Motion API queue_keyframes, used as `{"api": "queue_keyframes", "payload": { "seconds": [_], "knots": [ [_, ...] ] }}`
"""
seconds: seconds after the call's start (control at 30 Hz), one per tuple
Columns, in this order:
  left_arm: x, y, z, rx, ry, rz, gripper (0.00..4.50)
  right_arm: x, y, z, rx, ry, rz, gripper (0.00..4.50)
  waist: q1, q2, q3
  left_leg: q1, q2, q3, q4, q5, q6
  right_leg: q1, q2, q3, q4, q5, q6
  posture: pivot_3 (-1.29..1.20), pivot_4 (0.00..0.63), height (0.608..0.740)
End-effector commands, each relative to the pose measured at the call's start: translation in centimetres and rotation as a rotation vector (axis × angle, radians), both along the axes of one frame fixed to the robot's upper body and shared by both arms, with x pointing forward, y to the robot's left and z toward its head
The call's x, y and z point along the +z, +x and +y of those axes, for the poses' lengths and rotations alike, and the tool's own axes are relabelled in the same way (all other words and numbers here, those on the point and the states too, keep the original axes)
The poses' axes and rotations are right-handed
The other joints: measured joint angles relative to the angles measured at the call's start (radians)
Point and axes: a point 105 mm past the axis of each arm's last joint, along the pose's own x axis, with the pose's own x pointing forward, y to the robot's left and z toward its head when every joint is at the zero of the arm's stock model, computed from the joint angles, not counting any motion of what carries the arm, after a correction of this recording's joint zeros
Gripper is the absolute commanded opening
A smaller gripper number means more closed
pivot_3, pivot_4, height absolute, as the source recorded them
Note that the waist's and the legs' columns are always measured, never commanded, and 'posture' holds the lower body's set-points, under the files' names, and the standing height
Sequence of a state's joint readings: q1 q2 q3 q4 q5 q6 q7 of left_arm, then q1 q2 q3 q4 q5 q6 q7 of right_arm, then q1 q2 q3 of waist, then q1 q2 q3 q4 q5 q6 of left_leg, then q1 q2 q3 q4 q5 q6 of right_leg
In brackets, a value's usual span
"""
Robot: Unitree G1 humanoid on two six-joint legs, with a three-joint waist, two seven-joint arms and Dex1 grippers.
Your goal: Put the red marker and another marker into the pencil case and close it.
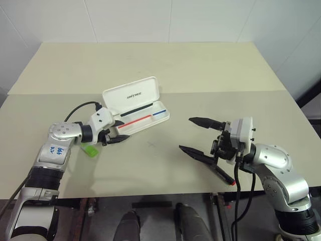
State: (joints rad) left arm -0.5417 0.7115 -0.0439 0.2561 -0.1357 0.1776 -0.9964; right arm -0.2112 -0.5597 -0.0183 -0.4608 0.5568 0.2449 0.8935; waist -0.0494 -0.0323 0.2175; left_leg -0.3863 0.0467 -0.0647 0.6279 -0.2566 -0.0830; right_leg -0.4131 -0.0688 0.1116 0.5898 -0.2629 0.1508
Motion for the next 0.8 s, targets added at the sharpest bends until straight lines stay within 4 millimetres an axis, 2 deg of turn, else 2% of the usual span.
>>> {"api": "queue_keyframes", "payload": {
  "seconds": [0.03, 0.3, 0.57, 0.8],
  "knots": [
    [1.8, -0.1, -0.1, -0.018, 0.012, -0.056, 2.88, 1.0, -0.7, 0.4, 0.014, 0.017, -0.045, 4.50, 0.000, 0.000, 0.000, 0.000, 0.000, 0.000, 0.000, 0.000, 0.000, 0.000, 0.000, 0.000, 0.000, 0.000, 0.000, 0.00, 0.150, 0.740],
    [2.9, -0.8, -0.5, -0.023, -0.004, -0.089, 2.88, 0.9, -0.7, 0.5, 0.016, 0.027, -0.041, 4.50, 0.000, 0.000, 0.000, 0.000, 0.000, 0.000, 0.000, 0.000, 0.000, 0.000, 0.000, 0.000, 0.000, 0.000, 0.000, 0.00, 0.150, 0.740],
    [1.2, -2.2, -0.4, -0.028, 0.021, 0.019, 2.88, 1.1, -0.6, 0.7, 0.019, 0.033, -0.045, 4.50, -0.004, 0.000, 0.000, 0.000, 0.000, 0.000, 0.000, 0.000, 0.000, 0.000, 0.000, 0.000, 0.000, 0.000, -0.001, 0.00, 0.150, 0.740],
    [0.1, -1.5, -0.1, -0.001, 0.041, 0.042, 2.88, 1.3, -0.6, 0.7, 0.017, 0.035, -0.051, 4.50, -0.001, 0.000, 0.000, 0.000, 0.000, 0.000, 0.001, 0.000, 0.000, 0.000, 0.000, 0.000, 0.000, -0.001, -0.003, 0.00, 0.150, 0.740]
  ]
}}
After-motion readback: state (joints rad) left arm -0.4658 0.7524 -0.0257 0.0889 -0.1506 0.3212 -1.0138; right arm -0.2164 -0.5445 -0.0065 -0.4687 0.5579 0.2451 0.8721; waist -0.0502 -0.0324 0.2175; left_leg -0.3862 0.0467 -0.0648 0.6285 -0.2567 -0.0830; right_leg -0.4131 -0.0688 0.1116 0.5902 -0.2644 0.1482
